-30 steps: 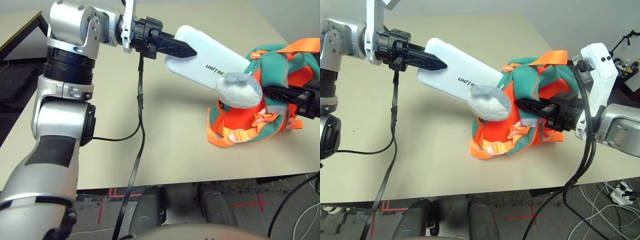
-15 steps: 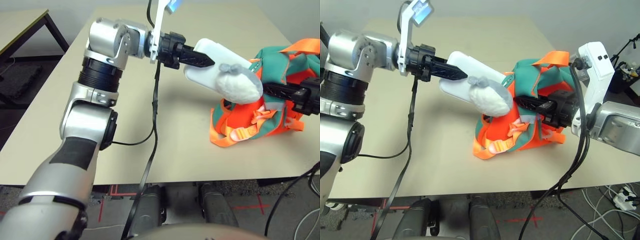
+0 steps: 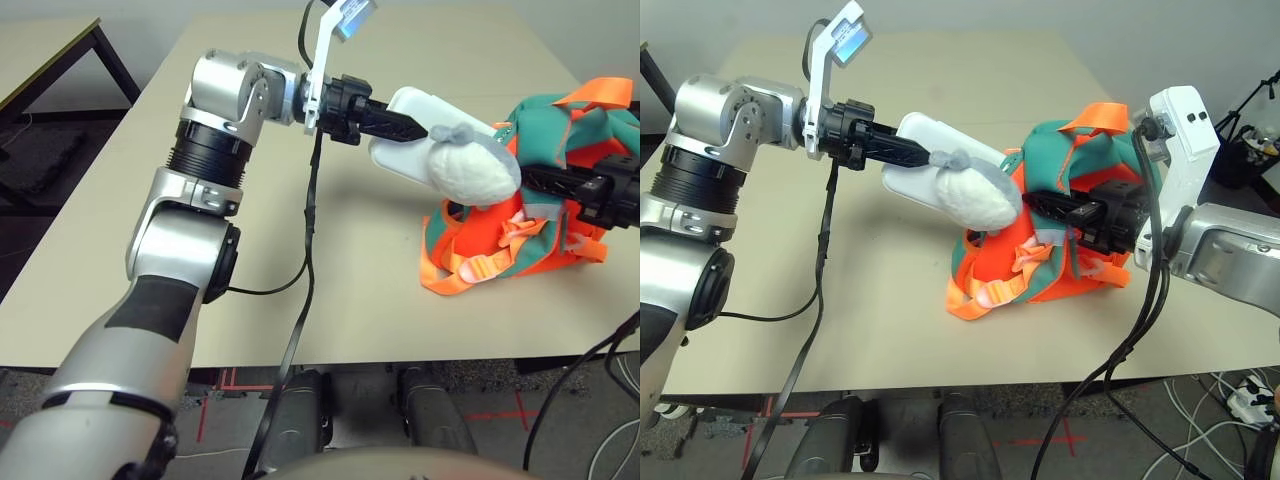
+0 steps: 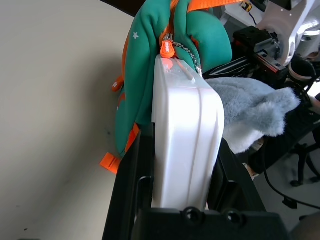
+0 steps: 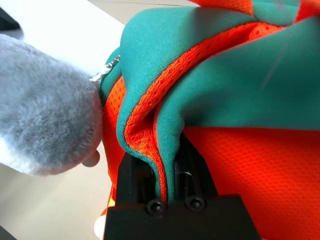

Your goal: Put the pencil case into the backpack and zip it.

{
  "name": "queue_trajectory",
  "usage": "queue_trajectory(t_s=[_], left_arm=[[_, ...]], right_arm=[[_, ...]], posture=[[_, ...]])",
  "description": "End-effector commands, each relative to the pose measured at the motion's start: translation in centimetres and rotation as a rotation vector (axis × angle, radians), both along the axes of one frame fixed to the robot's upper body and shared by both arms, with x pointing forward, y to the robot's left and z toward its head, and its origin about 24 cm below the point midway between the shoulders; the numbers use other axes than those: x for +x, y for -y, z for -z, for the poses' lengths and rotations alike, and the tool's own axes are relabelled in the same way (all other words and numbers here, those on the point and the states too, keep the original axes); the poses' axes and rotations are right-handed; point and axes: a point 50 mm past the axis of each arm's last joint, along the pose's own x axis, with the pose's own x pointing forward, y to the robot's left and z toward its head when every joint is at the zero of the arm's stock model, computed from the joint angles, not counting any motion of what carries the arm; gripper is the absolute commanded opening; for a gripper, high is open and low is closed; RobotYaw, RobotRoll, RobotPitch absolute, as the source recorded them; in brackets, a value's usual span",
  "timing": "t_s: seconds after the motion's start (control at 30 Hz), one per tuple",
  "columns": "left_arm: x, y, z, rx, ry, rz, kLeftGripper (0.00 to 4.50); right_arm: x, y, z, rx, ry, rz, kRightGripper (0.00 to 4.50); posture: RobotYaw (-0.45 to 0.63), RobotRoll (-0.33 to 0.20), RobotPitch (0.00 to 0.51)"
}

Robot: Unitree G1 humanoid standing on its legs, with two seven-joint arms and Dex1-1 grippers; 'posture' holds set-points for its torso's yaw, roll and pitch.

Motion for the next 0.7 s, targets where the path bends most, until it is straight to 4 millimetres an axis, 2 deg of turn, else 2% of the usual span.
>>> queue_trajectory(t_s=[0.03, 0.17, 0.33, 0.7], left_arm=[[-1.2, -0.3, -2.1, -0.029, 0.074, 0.096, 1.38], [-1.2, -2.6, -3.2, -0.060, 0.097, 0.026, 1.38], [-2.0, -4.2, -4.1, -0.125, 0.065, -0.001, 1.38], [-2.8, -5.0, -3.3, -0.147, 0.023, -0.028, 1.38]], right_arm=[[-0.4, -0.2, 0.4, -0.012, -0.026, -0.023, 0.24], [-0.6, 0.1, 0.5, -0.012, -0.032, -0.013, 0.24], [-0.7, 0.4, 0.5, -0.013, -0.037, -0.005, 0.24], [-0.6, 0.5, 0.4, -0.019, -0.038, -0.003, 0.24]], posture=[[-0.11, 0.000, 0.116], [-0.11, 0.000, 0.119], [-0.10, 0.000, 0.122], [-0.10, 0.000, 0.126]])
